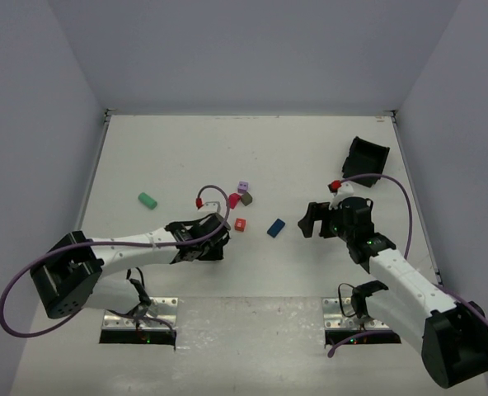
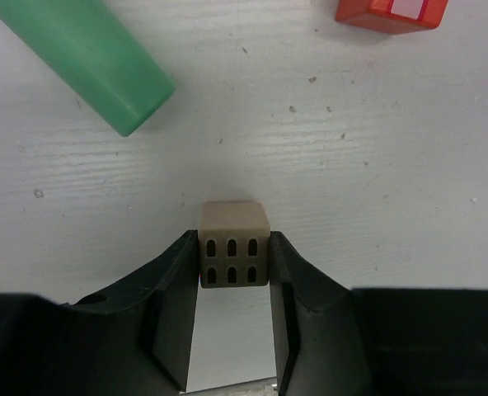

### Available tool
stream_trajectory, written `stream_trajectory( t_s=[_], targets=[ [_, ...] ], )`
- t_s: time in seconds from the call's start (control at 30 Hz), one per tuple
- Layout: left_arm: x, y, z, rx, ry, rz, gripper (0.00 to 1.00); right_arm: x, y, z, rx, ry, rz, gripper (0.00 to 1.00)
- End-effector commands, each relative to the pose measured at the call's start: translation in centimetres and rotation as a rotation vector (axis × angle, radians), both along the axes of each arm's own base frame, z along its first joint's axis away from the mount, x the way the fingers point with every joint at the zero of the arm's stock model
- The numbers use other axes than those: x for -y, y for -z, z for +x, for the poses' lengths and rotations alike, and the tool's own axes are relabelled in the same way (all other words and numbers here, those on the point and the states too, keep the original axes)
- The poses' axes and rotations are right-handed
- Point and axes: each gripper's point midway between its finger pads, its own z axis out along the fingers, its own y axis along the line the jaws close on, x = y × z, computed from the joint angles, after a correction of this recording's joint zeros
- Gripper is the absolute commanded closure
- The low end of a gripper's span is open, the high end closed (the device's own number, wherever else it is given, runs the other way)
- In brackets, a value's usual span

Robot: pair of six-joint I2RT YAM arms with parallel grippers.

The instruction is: Build the wood block tower

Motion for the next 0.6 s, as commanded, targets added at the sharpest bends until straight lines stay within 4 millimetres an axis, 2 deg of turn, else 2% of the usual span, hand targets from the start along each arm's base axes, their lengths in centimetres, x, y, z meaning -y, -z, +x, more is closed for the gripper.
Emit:
stream_trajectory(
  t_s=[0.0,0.13,0.3,0.33,0.37,0.43,0.57],
  targets=[
    [3.1,-1.3,1.6,0.057,0.004,-0.060,1.00,-0.6,-2.2,1.3,0.055,-0.005,0.025,0.01],
    [3.1,-0.4,1.3,0.037,0.006,-0.036,1.00,-0.5,-2.1,1.3,0.054,-0.002,0.021,0.01],
    [3.1,-0.4,1.3,0.037,0.004,-0.040,0.88,-0.5,-2.1,1.3,0.053,0.000,0.019,0.01],
    [3.1,-0.5,1.3,0.037,0.004,-0.040,0.77,-0.5,-2.1,1.3,0.053,0.001,0.020,0.01],
    [3.2,-0.6,1.4,0.040,0.004,-0.044,0.77,-0.5,-2.1,1.4,0.054,0.001,0.020,0.01],
    [3.3,-0.7,1.4,0.040,0.007,-0.050,0.54,-0.6,-2.1,1.3,0.053,-0.005,0.021,0.01],
    [4.0,-1.9,1.6,0.060,0.021,-0.082,0.41,-0.9,-2.5,1.1,0.059,-0.026,0.032,0.01]
  ],
)
